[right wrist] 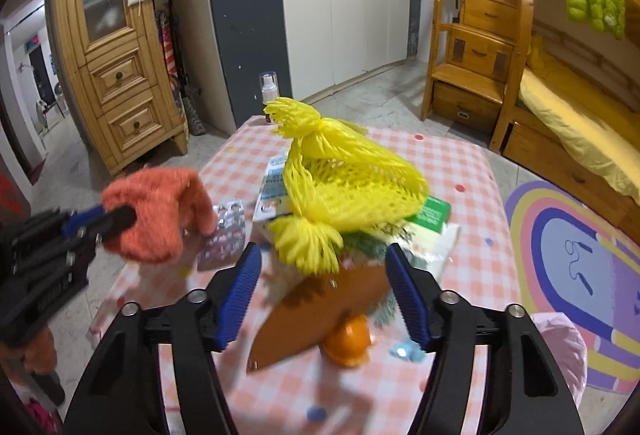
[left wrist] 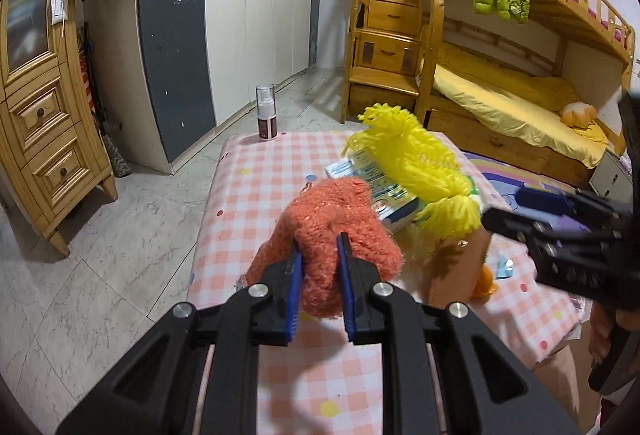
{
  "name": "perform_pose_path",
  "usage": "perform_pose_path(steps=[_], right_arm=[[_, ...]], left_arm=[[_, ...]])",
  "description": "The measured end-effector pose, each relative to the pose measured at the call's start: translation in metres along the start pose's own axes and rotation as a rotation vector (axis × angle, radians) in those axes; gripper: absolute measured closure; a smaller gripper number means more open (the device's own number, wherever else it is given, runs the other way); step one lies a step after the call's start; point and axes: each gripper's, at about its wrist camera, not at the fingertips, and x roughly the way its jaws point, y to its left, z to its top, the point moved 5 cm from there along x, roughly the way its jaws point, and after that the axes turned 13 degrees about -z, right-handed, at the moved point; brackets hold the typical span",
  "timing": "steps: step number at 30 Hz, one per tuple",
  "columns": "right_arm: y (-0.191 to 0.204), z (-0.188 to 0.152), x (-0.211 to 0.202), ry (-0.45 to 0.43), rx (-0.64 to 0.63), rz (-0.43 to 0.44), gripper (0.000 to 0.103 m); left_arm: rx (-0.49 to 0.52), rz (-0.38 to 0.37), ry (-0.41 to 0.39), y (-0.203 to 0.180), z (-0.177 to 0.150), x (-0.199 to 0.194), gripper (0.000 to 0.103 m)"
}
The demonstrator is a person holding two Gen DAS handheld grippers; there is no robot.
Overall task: Collect trash
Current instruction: 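Grasp the orange knitted glove with left tool while right tool grasps the yellow mesh net, then carry the glove and yellow mesh net toward the pink bin with both tools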
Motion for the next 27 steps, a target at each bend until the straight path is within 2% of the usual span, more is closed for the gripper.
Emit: perform_pose_path(steps=[8, 9, 10, 11, 14, 20, 23, 27], right_arm=[[0.01, 0.012, 0.041, 0.069, 0.026, -0.056, 0.04], [0.012, 0.011, 0.044, 0.08, 0.025, -0.056, 0.044], [0.013, 0.011, 0.046, 0.089, 0.023, -0.057, 0.063], [0.014, 0.01, 0.047, 0.093, 0.024, -0.063, 0.069], [0.013, 0.014, 0.035, 0.046, 0.021, -0.072, 0.077], [-0.019, 0.041, -0.016, -0.131, 0.091, -0.088, 0.079], [-0.036, 0.047, -0.041, -0.193, 0.11, -0.085, 0.079], [-0.052, 0.04, -0.06, -0.209, 0.114, -0.084, 0.079]], left_arm=[[-0.041, -0.034, 0.033, 0.01, -0.009, 0.013, 0.088], [-0.04, -0.038, 0.034, 0.008, -0.011, 0.014, 0.088], [-0.038, -0.04, 0.035, 0.007, -0.012, 0.015, 0.088], [-0.037, -0.041, 0.037, 0.006, -0.013, 0.015, 0.088], [-0.043, -0.05, 0.042, 0.007, -0.014, 0.016, 0.088], [-0.028, -0.025, 0.015, 0.011, -0.004, 0.007, 0.088], [-0.015, -0.017, -0.002, 0.01, 0.004, 0.001, 0.088], [0.0, -0.023, -0.025, 0.005, 0.012, -0.009, 0.088]])
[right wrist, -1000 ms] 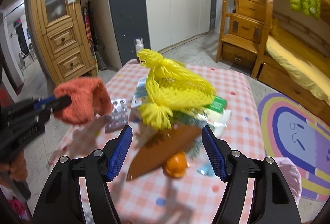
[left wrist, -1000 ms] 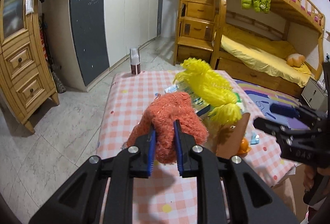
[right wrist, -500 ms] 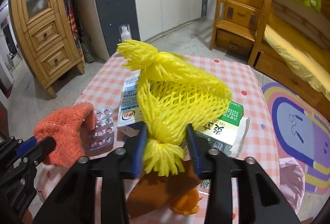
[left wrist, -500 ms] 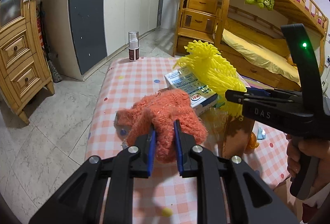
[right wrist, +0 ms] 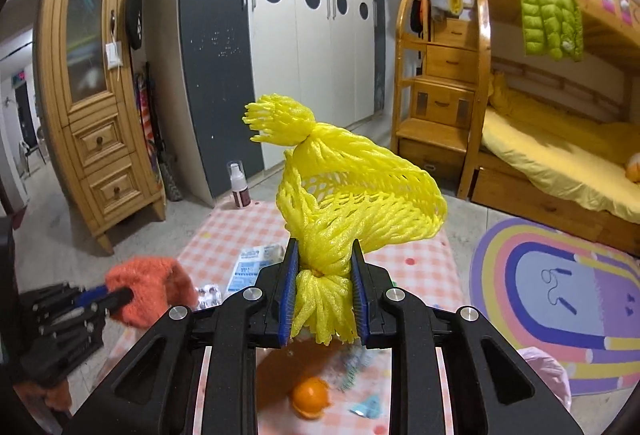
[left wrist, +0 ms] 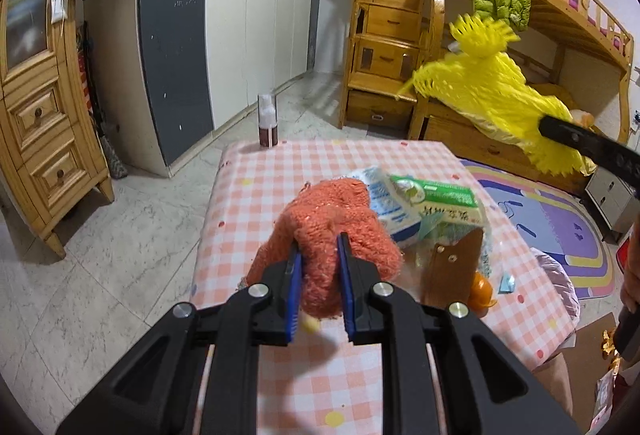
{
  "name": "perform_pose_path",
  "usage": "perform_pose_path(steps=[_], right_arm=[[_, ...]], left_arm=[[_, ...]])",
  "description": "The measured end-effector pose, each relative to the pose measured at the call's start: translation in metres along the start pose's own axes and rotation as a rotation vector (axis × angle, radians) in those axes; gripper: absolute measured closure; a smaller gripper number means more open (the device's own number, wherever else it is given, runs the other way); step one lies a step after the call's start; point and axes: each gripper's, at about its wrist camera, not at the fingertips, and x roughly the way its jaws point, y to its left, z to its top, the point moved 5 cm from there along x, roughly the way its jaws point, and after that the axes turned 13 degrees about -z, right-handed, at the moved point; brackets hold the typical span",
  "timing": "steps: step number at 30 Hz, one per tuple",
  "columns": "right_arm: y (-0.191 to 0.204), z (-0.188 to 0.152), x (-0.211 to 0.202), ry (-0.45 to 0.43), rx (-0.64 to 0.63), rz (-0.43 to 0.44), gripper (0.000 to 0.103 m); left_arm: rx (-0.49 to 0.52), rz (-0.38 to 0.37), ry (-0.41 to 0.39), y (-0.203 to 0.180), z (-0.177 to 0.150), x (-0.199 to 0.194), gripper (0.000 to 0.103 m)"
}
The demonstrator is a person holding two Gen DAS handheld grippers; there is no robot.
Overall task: Collect trash
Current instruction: 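Carry the glove and yellow mesh net toward the pink bin with both tools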
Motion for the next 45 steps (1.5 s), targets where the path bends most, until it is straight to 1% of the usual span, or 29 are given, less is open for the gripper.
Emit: perform_pose_path(steps=[3, 5, 8, 11, 15, 18, 21, 22, 25, 26, 29, 32, 35, 39, 42, 45], right_arm=[[-0.01, -0.01, -0.012, 0.012, 0.004, 0.007, 0.079], [-0.013, -0.018, -0.016, 0.035, 0.016, 0.028, 0.079], [-0.019, -0.028, -0.026, 0.043, 0.036, 0.051, 0.079], [-0.026, -0.031, -0.042, 0.018, 0.047, 0.049, 0.079], [-0.04, -0.027, -0.062, -0.025, 0.085, 0.047, 0.078], [-0.055, -0.026, -0.076, -0.058, 0.099, 0.024, 0.078], [-0.075, -0.031, -0.084, -0.066, 0.122, -0.009, 0.078], [-0.081, -0.033, -0.084, -0.064, 0.13, -0.018, 0.078], [-0.105, -0.044, -0.084, -0.036, 0.176, -0.047, 0.078], [-0.114, -0.048, -0.083, -0.025, 0.191, -0.063, 0.078], [-0.141, -0.064, -0.087, -0.003, 0.216, -0.132, 0.078], [-0.165, -0.08, -0.09, 0.024, 0.243, -0.188, 0.078], [-0.195, -0.104, -0.091, 0.071, 0.282, -0.255, 0.078], [-0.224, -0.136, -0.088, 0.134, 0.34, -0.302, 0.078], [-0.24, -0.161, -0.082, 0.194, 0.377, -0.326, 0.078], [-0.25, -0.181, -0.077, 0.247, 0.384, -0.365, 0.077]], left_arm=[[0.03, -0.007, -0.01, -0.007, 0.004, -0.007, 0.088], [0.055, -0.012, -0.024, -0.012, 0.005, -0.016, 0.088], [0.077, -0.037, -0.043, -0.02, 0.01, -0.03, 0.088], [0.117, -0.066, -0.068, -0.033, 0.021, -0.045, 0.088], [0.144, -0.139, -0.118, -0.054, 0.04, -0.071, 0.088], [0.167, -0.198, -0.154, -0.074, 0.051, -0.085, 0.088], [0.216, -0.228, -0.169, -0.1, 0.056, -0.087, 0.088], [0.245, -0.234, -0.171, -0.112, 0.056, -0.085, 0.088], [0.351, -0.218, -0.164, -0.15, 0.049, -0.071, 0.088], [0.369, -0.234, -0.151, -0.162, 0.045, -0.063, 0.088], [0.383, -0.322, -0.1, -0.197, 0.031, -0.038, 0.088], [0.408, -0.385, -0.061, -0.228, 0.019, -0.014, 0.088], [0.444, -0.444, -0.018, -0.261, 0.006, 0.01, 0.088], [0.463, -0.536, 0.037, -0.3, -0.008, 0.037, 0.088], [0.473, -0.569, 0.076, -0.324, -0.02, 0.058, 0.088], [0.486, -0.578, 0.11, -0.339, -0.031, 0.076, 0.088]])
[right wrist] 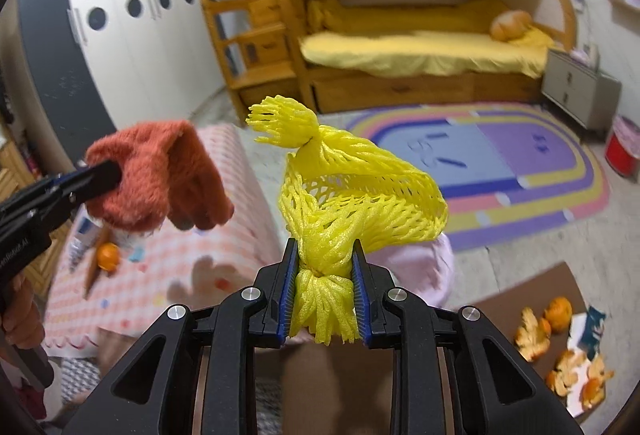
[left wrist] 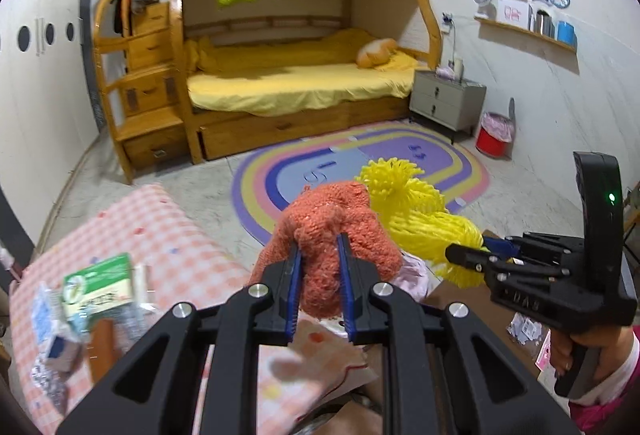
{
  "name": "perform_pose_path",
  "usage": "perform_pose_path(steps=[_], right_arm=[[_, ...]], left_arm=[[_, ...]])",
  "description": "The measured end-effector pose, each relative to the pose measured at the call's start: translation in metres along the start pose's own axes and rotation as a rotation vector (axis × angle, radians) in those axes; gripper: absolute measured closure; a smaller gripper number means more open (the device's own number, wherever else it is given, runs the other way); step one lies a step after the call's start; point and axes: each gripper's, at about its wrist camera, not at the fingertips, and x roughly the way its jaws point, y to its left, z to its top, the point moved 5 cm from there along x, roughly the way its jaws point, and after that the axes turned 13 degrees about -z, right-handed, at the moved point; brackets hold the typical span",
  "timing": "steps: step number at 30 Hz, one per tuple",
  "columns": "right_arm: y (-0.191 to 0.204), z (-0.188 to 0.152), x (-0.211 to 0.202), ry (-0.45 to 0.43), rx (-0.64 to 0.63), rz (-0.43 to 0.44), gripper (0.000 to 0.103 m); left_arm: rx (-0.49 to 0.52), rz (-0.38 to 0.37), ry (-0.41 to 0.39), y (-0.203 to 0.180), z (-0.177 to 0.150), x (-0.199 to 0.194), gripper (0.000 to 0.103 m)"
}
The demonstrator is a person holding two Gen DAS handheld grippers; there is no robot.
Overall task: Collect trash
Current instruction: 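Carry the glove and yellow mesh net toward the pink bin with both tools, then open both tools over the pink bin to drop glove and net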
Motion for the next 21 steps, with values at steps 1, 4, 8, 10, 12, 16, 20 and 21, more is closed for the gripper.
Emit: perform_pose_path(steps=[1, 4, 8, 10, 12, 16, 20, 21], right_arm=[[-0.004, -0.004, 0.003, 0.01, -0.001, -0.012, 0.077], [-0.019, -0.014, 0.017, 0.048, 0.005, -0.041, 0.077], [-0.034, -0.02, 0.036, 0.084, 0.031, -0.044, 0.077], [-0.038, -0.021, 0.044, 0.098, 0.041, -0.035, 0.077], [-0.04, -0.022, 0.052, 0.111, 0.043, -0.032, 0.077], [-0.041, -0.021, 0.069, 0.139, 0.049, -0.03, 0.076], [-0.038, -0.018, 0.088, 0.162, 0.04, -0.002, 0.061], [-0.035, -0.019, 0.094, 0.175, 0.034, 0.007, 0.055]], left_arm=[[0.004, -0.001, 0.016, -0.003, -0.002, 0.011, 0.088], [0.014, -0.011, 0.063, -0.009, -0.008, 0.043, 0.088], [0.036, -0.02, 0.108, -0.014, -0.009, 0.075, 0.087], [0.046, -0.03, 0.126, -0.017, -0.01, 0.09, 0.087], [0.049, -0.044, 0.147, -0.016, -0.011, 0.105, 0.086], [0.022, -0.054, 0.166, -0.006, -0.014, 0.119, 0.082], [0.006, -0.013, 0.16, -0.001, -0.013, 0.118, 0.05], [-0.001, -0.008, 0.158, 0.002, -0.013, 0.117, 0.05]])
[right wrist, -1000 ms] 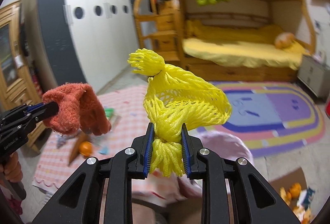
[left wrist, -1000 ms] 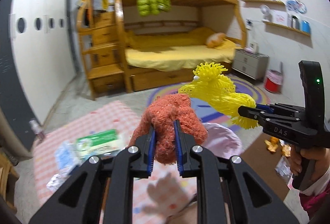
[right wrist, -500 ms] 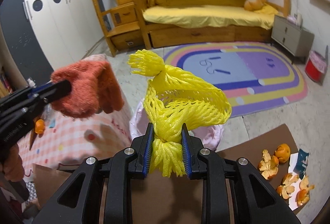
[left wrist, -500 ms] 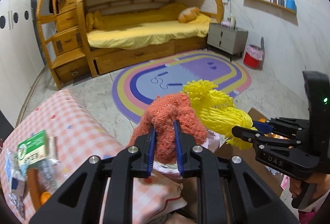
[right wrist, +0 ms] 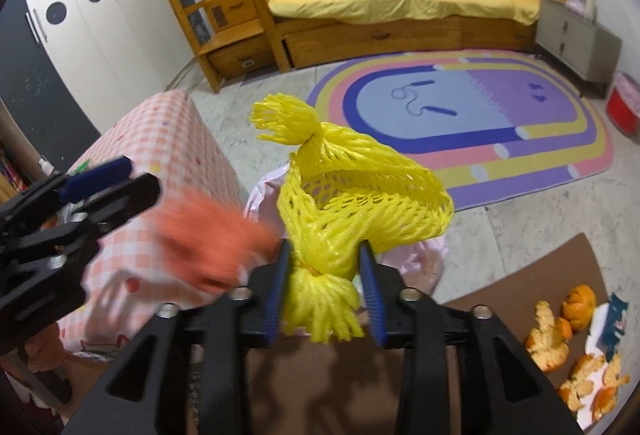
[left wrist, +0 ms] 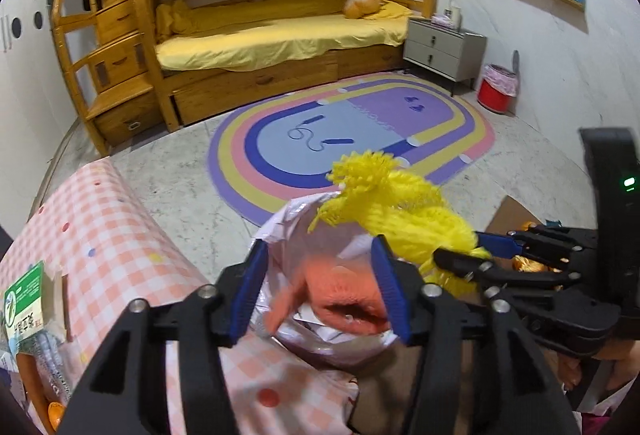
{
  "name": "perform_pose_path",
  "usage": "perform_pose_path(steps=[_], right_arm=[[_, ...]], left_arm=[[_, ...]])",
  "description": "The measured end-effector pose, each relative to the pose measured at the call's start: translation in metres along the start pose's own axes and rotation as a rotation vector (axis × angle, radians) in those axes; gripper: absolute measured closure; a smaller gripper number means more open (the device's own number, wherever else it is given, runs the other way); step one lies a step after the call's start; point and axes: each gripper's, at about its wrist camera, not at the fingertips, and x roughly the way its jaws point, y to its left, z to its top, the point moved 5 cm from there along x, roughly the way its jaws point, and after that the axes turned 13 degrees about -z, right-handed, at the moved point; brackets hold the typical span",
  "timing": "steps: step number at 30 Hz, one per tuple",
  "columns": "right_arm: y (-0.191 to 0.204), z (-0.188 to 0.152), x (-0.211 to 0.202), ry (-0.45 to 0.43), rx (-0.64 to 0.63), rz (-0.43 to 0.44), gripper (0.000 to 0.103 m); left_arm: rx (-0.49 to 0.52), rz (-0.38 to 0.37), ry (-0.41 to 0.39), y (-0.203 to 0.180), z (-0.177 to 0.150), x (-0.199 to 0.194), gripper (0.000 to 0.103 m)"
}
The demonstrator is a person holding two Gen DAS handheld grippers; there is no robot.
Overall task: Collect trash
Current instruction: 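Open both tools over the pink bin to drop glove and net, then move both open tools back over the table items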
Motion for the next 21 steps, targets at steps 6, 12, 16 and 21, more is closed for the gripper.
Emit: perform_pose_path(steps=[6, 12, 16, 21], right_arm=[[0.004, -0.002, -0.001, 0.023, 0.018, -0.003, 0.044], [0.008, -0.006, -0.037, -0.026, 0.017, 0.005, 0.044], [0.025, -0.005, -0.064, -0.071, -0.016, 0.022, 0.044], [0.056, -0.004, -0.092, -0.122, -0.068, 0.063, 0.044]], left_arm=[[-0.062, 0.073, -0.032, 0.024, -0.003, -0.031, 0.045], [-0.129, 0.122, -0.071, 0.043, -0.017, -0.071, 0.045], [-0.155, 0.149, -0.087, 0.05, -0.03, -0.098, 0.045], [-0.18, 0.197, -0.099, 0.055, -0.049, -0.132, 0.044]])
